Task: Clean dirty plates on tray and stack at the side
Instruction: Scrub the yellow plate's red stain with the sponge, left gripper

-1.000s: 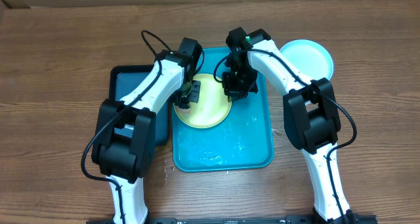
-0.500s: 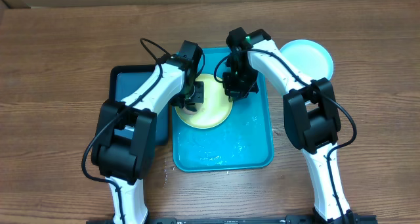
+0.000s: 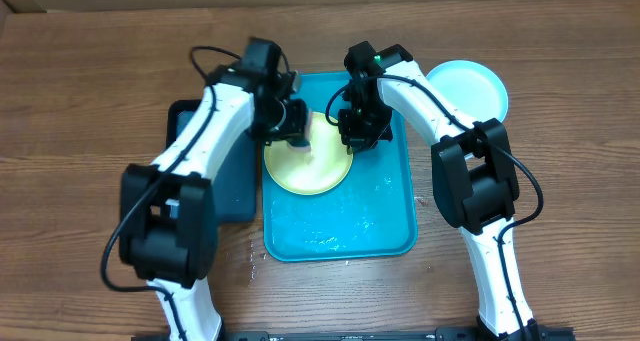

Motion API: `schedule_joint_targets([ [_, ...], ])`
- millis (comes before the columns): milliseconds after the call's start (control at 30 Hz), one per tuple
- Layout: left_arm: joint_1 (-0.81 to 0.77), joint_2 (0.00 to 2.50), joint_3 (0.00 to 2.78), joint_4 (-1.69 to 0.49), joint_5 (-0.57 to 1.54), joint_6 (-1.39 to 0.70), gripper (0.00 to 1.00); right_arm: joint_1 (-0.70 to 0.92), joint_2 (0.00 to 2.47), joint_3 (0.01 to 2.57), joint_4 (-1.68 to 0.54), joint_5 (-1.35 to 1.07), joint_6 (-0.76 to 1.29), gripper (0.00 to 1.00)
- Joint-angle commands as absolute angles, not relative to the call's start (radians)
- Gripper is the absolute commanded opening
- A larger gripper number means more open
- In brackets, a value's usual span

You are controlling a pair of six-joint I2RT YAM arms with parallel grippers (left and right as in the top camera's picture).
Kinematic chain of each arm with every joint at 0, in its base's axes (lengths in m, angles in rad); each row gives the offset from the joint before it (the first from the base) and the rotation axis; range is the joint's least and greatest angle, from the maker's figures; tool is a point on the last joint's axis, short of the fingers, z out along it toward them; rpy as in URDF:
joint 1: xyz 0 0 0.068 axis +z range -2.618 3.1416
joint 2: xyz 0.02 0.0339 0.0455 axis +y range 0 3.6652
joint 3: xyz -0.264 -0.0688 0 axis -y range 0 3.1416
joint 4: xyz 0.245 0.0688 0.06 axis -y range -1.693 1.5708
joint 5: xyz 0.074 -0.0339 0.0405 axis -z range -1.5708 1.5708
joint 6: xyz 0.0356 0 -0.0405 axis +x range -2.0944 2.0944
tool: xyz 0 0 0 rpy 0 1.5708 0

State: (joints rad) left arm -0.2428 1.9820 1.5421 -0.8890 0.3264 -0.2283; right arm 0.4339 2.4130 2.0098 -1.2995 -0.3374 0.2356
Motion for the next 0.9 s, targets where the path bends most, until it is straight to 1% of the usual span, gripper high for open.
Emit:
schedule_joint_targets([
  [0,-0.276,1.968,1.525,-0.904,0.17,-0.201,0.04,0.439,2.373,2.008,-1.294,-0.346,0.239,0.04],
  [67,-0.298,1.975,1.486,-0.896,0.089,-0.201,0.04,0.439,2.373,2.008,-1.294,-0.346,0.239,0.04],
  [167,-0.327,1.981,1.417,-0.854,0.02,-0.202,0.04,0.439,2.373,2.008,-1.294,-0.346,0.239,0.04],
  [367,-0.343,1.983,1.297,-0.76,-0.027,-0.257,0.04,0.439,2.373,2.008,-1.294,-0.346,0.239,0.04],
  [467,-0.343,1.983,1.267,-0.732,0.065,-0.257,0.04,0.439,2.373,2.008,-1.294,-0.346,0.239,0.05],
  [667,-0.326,1.982,1.29,-0.732,0.363,-0.15,0.04,0.439,2.373,2.008,-1.294,-0.346,0.239,0.05],
  [767,-0.299,1.98,1.339,-0.761,0.442,-0.133,0.04,0.439,2.373,2.008,-1.295,-0.346,0.239,0.05],
  [867,-0.266,1.98,1.42,-0.81,0.453,-0.125,0.04,0.439,2.373,2.008,-1.294,-0.346,0.239,0.05],
])
